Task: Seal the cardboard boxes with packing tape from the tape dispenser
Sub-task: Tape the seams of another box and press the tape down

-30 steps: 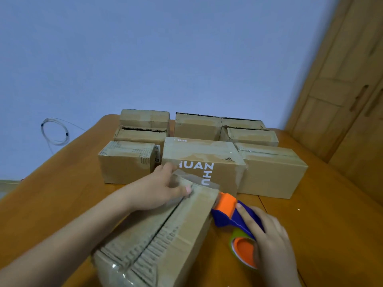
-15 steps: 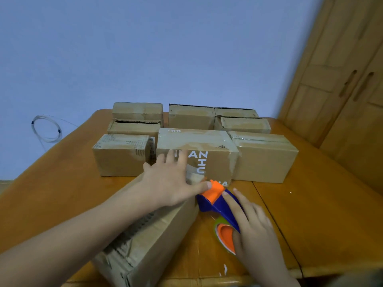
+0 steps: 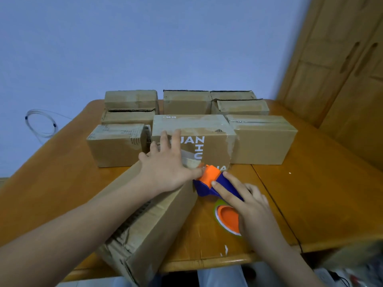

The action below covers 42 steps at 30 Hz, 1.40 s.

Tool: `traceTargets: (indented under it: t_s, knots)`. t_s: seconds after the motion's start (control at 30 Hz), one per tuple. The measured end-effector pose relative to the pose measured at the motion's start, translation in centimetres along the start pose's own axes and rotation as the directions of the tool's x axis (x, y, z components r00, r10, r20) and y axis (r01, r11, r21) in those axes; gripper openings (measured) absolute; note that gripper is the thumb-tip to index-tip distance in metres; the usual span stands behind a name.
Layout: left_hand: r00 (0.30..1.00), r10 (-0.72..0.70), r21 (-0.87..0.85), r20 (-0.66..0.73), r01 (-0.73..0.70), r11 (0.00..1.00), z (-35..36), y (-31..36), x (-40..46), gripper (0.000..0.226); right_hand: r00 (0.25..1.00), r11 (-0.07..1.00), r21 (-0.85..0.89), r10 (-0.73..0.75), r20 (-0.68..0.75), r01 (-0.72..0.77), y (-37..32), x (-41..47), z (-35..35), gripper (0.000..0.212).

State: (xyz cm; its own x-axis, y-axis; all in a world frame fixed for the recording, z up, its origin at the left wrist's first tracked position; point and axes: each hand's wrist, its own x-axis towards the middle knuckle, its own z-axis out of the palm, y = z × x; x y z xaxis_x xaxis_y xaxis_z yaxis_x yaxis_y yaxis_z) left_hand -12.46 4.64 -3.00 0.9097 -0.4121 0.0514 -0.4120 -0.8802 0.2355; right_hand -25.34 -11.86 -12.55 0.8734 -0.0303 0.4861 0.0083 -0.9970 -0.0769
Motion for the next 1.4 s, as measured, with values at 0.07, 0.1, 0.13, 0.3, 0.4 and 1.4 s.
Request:
traceTargets:
  t_s: [0.07,0.1,0.13,0.3,0.4,1.4]
  knots:
    - [1.0,-0.002,0.004,0.002,0.002,1.0,0.1,0.1,0.2,0.112,1.0,1.0,0.004,0.0,0.007,0.0,-0.1,0.0,-0.1,0.121]
    - [1.0,0.001,0.008,-0.001,-0.001,1.0,0.1,0.1,0.2,0.11,1.0,1.0,-0.001,0.001,0.011,-0.001,-0.1,0.0,-0.2,0.121]
    - [1.0,0.003,0.014,-0.002,-0.003,1.0,0.1,0.1,0.2,0.109,1.0,1.0,-0.007,0.003,0.014,-0.003,0.0,0.0,-0.3,0.121]
    - [1.0,0.009,0.031,0.001,-0.009,0.999,0.0,0.3,0.2,0.106,0.998,0.999,-0.033,-0.005,0.066,0.007,0.9,-0.3,-1.3,0.127]
    - [1.0,0.028,0.024,0.004,-0.028,0.999,-0.1,0.3,0.2,0.107,0.995,0.999,-0.045,-0.003,0.095,0.007,1.2,-0.6,-1.8,0.127]
    - [0.995,0.007,0.051,0.097,-0.012,0.999,-0.2,1.1,1.0,0.11,0.832,0.947,-0.127,-0.189,0.522,0.294,-0.8,5.8,-7.2,0.062]
